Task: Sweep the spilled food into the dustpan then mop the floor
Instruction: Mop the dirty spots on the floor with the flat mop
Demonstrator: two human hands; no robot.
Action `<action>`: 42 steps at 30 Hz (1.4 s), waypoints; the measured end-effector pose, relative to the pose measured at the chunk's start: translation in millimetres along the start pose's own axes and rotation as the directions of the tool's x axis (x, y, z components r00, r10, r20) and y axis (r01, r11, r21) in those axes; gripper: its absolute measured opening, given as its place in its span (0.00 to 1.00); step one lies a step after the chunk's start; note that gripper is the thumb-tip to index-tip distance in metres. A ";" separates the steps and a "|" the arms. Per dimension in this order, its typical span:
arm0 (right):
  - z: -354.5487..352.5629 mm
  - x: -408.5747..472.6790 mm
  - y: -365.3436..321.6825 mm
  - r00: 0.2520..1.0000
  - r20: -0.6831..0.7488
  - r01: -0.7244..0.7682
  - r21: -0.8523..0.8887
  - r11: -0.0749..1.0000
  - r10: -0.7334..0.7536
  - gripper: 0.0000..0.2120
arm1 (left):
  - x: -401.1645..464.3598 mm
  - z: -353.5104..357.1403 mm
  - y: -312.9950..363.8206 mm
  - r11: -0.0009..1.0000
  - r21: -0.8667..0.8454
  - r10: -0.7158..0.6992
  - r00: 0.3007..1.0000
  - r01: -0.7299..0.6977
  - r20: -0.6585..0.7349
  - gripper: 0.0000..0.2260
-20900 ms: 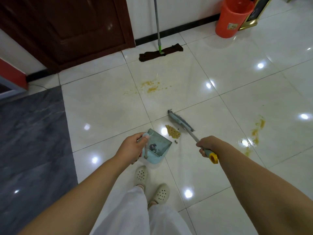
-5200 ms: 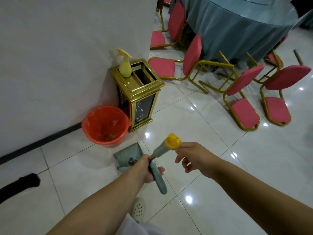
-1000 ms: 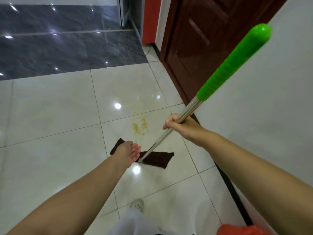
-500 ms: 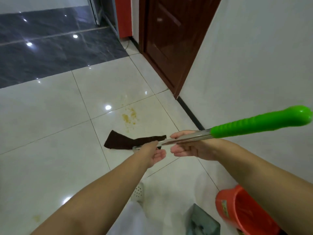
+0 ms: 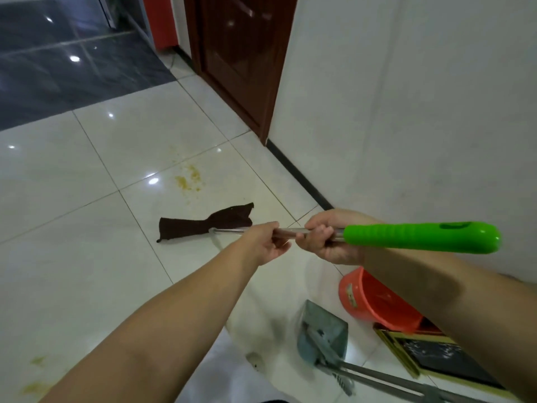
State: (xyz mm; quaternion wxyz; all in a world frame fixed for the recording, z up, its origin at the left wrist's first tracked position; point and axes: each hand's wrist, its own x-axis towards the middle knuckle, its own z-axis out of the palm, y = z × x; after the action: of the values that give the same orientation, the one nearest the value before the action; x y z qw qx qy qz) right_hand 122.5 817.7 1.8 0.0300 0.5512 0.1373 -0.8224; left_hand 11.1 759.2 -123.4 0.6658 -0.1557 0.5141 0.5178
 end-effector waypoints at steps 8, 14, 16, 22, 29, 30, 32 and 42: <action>-26.8 -37.1 31.8 0.988 -0.074 -0.148 -0.194 0.970 0.136 0.15 | -4.5 7.9 -51.8 0.996 -0.011 -0.088 0.996 0.088 0.015 0.07; -11.5 -30.9 32.1 0.969 -0.177 -0.230 -0.396 0.889 0.172 0.13 | -3.3 -3.5 -51.5 0.990 -0.128 -0.055 0.998 0.056 0.012 0.05; -2.0 -25.6 27.7 0.968 -0.180 -0.235 -0.429 0.872 0.172 0.14 | -1.4 -6.7 -44.8 0.988 -0.152 -0.038 0.999 0.038 0.004 0.04; 25.0 -4.4 -8.1 0.970 -0.189 -0.218 -0.402 0.889 0.152 0.14 | 11.6 -7.9 2.5 0.989 -0.144 -0.018 1.000 0.017 -0.002 0.06; 68.8 42.5 -39.2 0.979 -0.137 -0.185 -0.299 0.936 0.150 0.12 | 39.3 -28.1 73.0 0.995 -0.093 -0.025 0.999 0.022 -0.034 0.04; 76.4 50.4 -46.7 0.982 -0.117 -0.177 -0.261 0.949 0.151 0.11 | 44.8 -30.2 86.1 0.997 -0.075 -0.023 0.999 0.020 -0.044 0.05; 90.9 68.5 -61.8 0.985 -0.090 -0.161 -0.184 0.970 0.146 0.09 | 55.2 -33.6 112.7 0.999 -0.042 -0.013 0.997 0.009 -0.079 0.05; 174.7 168.3 -110.9 0.998 -0.002 -0.070 -0.086 0.994 0.070 0.07 | 103.9 -65.5 226.2 0.995 0.054 0.096 0.968 -0.086 -0.232 0.09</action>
State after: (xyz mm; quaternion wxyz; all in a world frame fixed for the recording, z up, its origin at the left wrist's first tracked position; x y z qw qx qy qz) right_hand -122.5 896.1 -68.8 0.0826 0.5536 0.1531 -0.8144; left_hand -222.1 859.8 -165.4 0.5795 -0.1775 0.6065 0.5146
